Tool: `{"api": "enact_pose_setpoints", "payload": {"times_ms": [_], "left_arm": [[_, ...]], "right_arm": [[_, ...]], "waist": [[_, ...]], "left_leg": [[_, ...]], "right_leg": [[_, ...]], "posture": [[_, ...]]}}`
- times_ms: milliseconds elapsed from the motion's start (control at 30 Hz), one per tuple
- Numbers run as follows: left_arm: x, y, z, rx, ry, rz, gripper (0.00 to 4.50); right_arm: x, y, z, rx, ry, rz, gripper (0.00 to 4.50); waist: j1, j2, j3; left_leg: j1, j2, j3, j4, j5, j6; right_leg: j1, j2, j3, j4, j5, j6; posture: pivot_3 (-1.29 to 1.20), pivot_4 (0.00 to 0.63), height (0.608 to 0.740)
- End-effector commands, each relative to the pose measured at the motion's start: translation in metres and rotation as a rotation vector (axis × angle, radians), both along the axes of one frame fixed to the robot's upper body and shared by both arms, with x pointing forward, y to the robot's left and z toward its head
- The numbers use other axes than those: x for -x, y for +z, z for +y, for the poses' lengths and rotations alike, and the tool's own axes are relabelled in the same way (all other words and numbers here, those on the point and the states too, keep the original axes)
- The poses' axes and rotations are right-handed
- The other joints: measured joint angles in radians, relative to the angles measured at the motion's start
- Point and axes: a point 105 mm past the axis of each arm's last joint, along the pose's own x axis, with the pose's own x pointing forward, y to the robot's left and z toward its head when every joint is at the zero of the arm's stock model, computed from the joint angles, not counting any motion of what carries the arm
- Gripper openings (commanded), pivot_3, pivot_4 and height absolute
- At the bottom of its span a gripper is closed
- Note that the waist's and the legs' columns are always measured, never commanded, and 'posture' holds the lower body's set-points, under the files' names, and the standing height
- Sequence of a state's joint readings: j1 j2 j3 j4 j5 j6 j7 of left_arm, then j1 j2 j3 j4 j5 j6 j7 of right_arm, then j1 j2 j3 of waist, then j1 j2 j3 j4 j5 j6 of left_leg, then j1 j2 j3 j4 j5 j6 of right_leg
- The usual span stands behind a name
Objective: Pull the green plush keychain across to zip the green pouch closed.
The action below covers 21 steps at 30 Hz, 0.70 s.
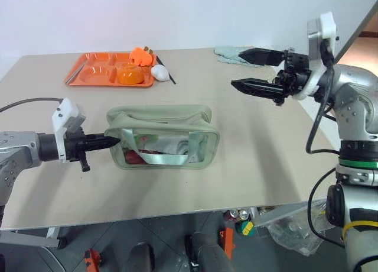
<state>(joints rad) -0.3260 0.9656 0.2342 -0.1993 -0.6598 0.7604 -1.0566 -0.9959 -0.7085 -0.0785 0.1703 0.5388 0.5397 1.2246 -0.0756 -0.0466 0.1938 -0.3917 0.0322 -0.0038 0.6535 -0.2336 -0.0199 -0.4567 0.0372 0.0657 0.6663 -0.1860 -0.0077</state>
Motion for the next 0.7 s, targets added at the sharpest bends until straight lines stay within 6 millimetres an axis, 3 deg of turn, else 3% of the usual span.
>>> {"api": "enact_pose_setpoints", "payload": {"times_ms": [33, 67, 133, 433, 467, 700], "left_arm": [[0.002, 0.006, -0.006, -0.008, -0.022, -0.043, 0.00], [0.002, 0.006, -0.006, -0.009, -0.021, -0.044, 0.00], [0.002, 0.005, -0.006, -0.008, -0.019, -0.046, 0.00], [0.003, 0.002, -0.005, -0.004, -0.003, -0.055, 0.00], [0.003, 0.002, -0.005, -0.003, -0.002, -0.056, 0.00], [0.003, 0.001, -0.007, 0.005, -0.001, -0.060, 0.00]], "right_arm": [[-0.005, -0.002, 0.035, 0.109, 0.068, -0.035, 4.49], [-0.005, -0.003, 0.044, 0.135, 0.088, -0.037, 4.49], [-0.003, 0.000, 0.057, 0.159, 0.143, -0.058, 3.95], [0.002, -0.005, 0.089, 0.264, 0.290, -0.079, 0.81], [-0.001, -0.006, 0.091, 0.279, 0.285, -0.083, 0.64], [-0.005, -0.012, 0.106, 0.361, 0.335, -0.121, 0.64]], "waist": [[0.000, 0.000, 0.000], [0.000, 0.000, 0.000], [0.000, 0.000, 0.000], [0.005, 0.000, 0.000], [0.004, 0.000, 0.000], [0.003, 0.000, 0.000]], "left_leg": [[0.000, 0.000, 0.001, 0.000, 0.000, 0.000], [0.000, 0.000, 0.001, 0.000, 0.000, 0.000], [-0.001, 0.000, 0.001, 0.000, 0.000, 0.000], [-0.002, -0.001, 0.000, 0.000, 0.000, 0.000], [-0.002, -0.001, 0.000, 0.000, 0.000, 0.000], [-0.001, -0.001, -0.001, 0.000, 0.000, 0.000]], "right_leg": [[0.000, 0.000, 0.001, 0.000, 0.000, 0.000], [0.000, 0.000, 0.001, 0.000, 0.000, 0.000], [-0.001, 0.000, 0.001, 0.000, 0.000, 0.000], [-0.001, -0.003, -0.001, -0.001, -0.001, 0.001], [-0.001, -0.003, -0.001, -0.001, -0.001, 0.001], [-0.001, -0.003, -0.002, 0.000, 0.000, 0.000]], "posture": [[0.00, 0.150, 0.740], [0.00, 0.150, 0.740], [0.00, 0.150, 0.740], [0.00, 0.150, 0.740], [0.00, 0.150, 0.740], [0.00, 0.150, 0.740]]}}
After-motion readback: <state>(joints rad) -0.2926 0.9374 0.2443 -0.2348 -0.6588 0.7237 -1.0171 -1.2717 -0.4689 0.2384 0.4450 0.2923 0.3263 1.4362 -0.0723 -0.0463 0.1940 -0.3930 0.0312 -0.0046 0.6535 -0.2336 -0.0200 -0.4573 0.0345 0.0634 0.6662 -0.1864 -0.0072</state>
